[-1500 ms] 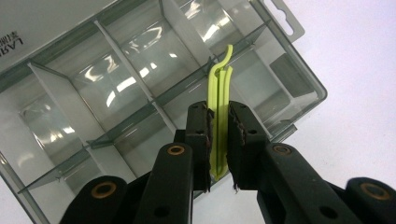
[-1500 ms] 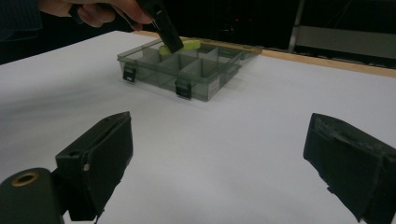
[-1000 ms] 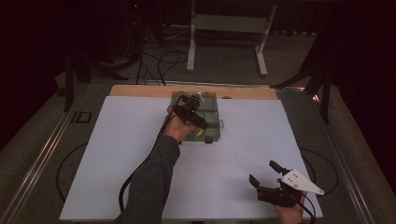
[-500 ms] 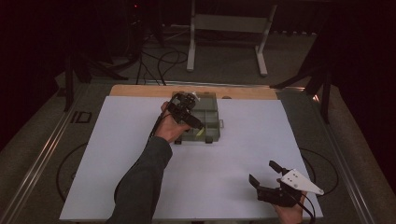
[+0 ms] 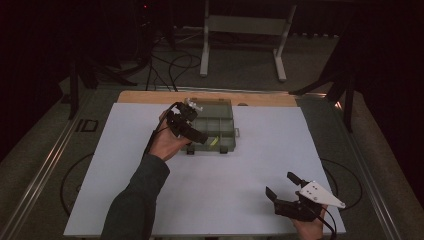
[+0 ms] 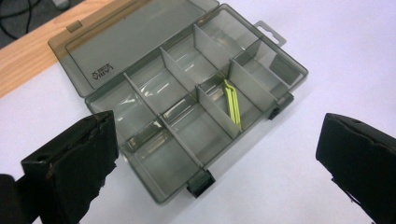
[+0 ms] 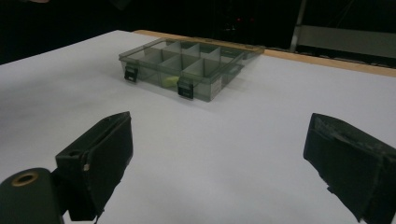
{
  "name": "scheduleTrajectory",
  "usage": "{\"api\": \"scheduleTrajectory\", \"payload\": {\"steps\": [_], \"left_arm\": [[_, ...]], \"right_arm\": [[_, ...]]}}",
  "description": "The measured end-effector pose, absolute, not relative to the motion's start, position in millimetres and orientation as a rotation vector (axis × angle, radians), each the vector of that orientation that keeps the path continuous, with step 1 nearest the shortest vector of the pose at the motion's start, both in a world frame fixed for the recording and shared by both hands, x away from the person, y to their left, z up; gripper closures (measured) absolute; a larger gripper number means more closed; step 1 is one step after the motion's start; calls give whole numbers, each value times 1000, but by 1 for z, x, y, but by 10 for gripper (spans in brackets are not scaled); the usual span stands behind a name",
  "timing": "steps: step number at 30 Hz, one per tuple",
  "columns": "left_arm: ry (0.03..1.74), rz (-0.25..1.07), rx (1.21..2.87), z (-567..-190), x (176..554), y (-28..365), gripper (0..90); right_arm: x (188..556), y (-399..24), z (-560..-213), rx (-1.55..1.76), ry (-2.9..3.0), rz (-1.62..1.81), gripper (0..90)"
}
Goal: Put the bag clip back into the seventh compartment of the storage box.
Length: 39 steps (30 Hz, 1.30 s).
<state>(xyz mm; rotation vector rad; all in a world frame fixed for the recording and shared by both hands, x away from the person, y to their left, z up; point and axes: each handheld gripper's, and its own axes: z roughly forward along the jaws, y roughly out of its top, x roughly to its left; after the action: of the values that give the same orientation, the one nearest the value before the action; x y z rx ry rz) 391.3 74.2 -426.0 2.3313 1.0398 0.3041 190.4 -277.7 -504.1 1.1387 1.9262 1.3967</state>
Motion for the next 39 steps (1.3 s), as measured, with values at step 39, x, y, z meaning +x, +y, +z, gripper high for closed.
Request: {"api": "scheduleTrajectory", "payload": {"steps": [39], "left_arm": [[890, 462, 1861, -468, 253, 217, 0]], "right_arm": [[202, -276, -506, 1085, 1935, 1432, 80]]}}
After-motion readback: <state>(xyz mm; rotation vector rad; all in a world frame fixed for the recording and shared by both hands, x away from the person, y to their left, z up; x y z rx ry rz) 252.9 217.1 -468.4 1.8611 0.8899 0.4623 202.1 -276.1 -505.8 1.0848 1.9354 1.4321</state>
